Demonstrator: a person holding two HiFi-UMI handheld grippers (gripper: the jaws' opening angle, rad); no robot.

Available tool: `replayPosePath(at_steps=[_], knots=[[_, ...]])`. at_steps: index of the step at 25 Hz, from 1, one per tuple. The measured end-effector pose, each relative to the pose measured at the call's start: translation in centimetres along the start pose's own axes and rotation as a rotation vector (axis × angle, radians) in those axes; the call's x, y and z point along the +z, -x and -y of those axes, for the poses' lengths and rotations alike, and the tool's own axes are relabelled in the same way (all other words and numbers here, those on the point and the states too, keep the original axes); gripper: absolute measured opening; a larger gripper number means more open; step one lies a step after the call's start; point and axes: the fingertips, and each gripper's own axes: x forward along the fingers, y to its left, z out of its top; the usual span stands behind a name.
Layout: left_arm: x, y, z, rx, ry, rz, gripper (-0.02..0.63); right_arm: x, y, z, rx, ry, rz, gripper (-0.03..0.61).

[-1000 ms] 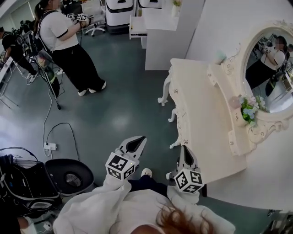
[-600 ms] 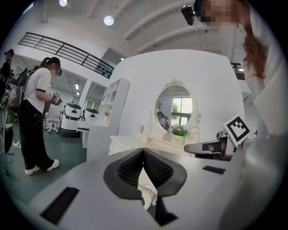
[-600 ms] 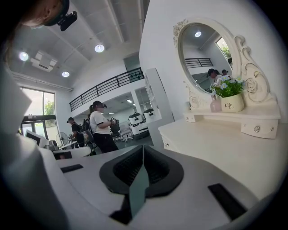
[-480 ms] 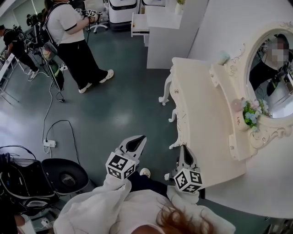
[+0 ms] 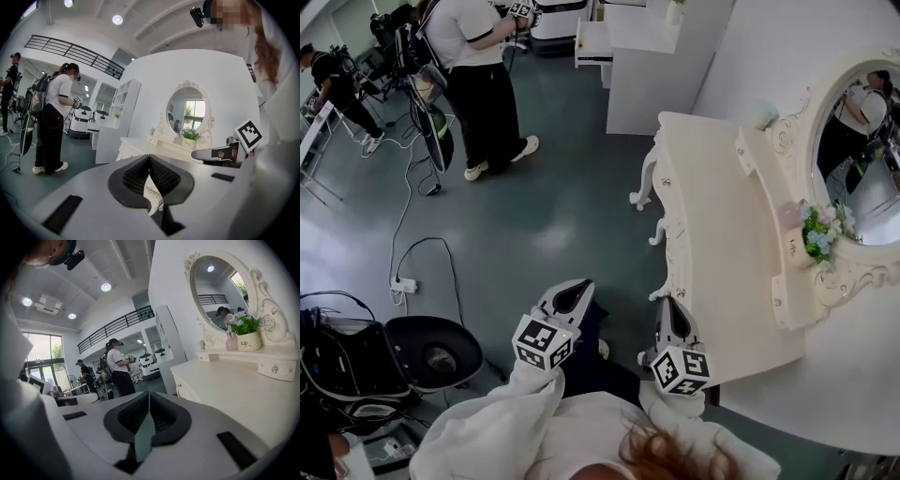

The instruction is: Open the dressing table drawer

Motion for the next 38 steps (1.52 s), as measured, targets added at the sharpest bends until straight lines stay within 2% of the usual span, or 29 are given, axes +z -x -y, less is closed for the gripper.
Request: replayPosePath(at_steps=[11,24,31,38], knots=[[1.2,-3.3,-0.8,-0.019,-0.016,0.003,0.017,1.4,-2.4,1.6,-0.013,-0.014,0.007,0.036],[4.2,-10.2,-5.0,-0.029,-0.022,0.013,0.017,5.4,-9.6,3.9,-0.032,-0.024,0.027,0.036],[8.2,-14.5,-9.8,-0.064,-0.035,0.014,0.017,8.9,-15.4,3.1,-0.064,-0.031,0.047,0.037],[10.7,-18.1,-13.9,-0.095,-0.049,0.029,0.017,10.9,-20.1,2.6,-0.094,-0.032,0.07,0.037]])
